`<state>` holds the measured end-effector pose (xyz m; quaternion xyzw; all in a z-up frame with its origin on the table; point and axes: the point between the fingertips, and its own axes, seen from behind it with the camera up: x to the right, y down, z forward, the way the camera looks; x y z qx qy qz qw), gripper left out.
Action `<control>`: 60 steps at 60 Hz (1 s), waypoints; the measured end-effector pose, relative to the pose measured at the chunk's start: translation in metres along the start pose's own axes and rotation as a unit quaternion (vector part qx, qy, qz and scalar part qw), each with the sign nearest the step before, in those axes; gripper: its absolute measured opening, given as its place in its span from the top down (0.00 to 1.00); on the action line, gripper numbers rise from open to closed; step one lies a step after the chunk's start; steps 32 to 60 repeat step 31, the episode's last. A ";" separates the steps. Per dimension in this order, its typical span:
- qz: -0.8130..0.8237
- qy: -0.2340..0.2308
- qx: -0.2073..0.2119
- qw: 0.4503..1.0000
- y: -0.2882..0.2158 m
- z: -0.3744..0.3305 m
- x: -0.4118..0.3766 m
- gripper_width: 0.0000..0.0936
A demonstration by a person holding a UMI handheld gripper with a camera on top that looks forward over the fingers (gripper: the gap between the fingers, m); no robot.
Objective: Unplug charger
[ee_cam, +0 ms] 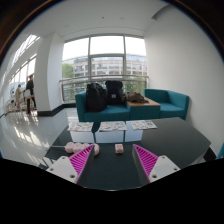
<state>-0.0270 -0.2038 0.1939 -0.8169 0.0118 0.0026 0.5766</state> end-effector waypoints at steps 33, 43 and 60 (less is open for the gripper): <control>0.000 -0.006 -0.003 1.000 0.013 -0.043 -0.003 0.19; 0.000 -0.006 -0.003 1.000 0.013 -0.043 -0.003 0.19; 0.000 -0.006 -0.003 1.000 0.013 -0.043 -0.003 0.19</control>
